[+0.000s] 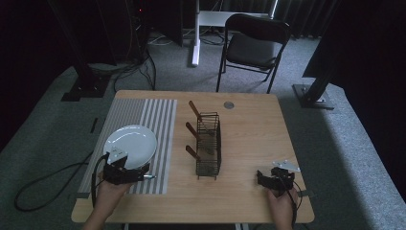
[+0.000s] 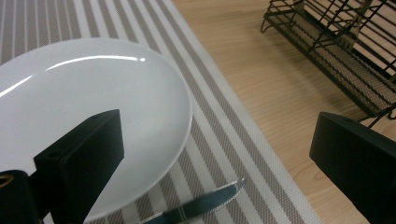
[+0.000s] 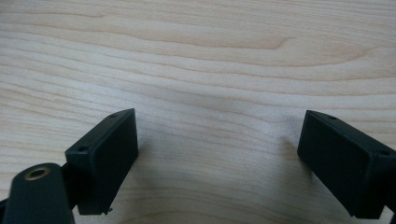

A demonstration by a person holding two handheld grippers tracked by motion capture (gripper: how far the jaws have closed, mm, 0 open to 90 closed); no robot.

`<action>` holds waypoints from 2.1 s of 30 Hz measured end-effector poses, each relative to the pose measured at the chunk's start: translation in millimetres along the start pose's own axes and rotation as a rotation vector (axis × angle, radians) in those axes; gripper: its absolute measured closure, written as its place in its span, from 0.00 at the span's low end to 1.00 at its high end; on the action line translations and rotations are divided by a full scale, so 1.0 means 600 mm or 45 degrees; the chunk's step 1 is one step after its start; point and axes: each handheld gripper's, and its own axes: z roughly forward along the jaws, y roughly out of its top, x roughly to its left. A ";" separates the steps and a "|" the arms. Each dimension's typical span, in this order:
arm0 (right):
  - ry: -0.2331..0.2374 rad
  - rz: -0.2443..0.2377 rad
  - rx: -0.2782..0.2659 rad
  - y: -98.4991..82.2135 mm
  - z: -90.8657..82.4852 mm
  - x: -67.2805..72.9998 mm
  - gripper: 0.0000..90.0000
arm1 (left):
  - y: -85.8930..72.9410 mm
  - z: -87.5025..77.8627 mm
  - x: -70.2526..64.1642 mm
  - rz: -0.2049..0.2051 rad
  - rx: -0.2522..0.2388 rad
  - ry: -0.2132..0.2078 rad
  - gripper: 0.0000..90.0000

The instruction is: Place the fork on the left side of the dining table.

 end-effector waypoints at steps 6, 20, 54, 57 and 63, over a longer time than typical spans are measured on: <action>0.000 0.000 0.000 0.000 0.000 0.000 0.13 | 0.014 0.015 0.001 0.017 0.006 -0.017 0.03; 0.000 0.000 0.000 0.000 0.000 0.000 0.13 | 0.064 0.041 0.000 0.049 -0.035 -0.064 0.03; 0.000 0.000 0.000 0.000 0.000 0.000 0.13 | 0.199 0.117 -0.028 0.099 -0.063 -0.148 0.03; 0.000 0.000 0.000 0.000 0.000 0.000 0.13 | 0.213 0.123 -0.030 0.092 -0.066 -0.159 0.03; 0.000 0.001 0.000 0.000 0.000 0.000 0.13 | 0.235 0.131 -0.035 0.082 -0.079 -0.171 0.03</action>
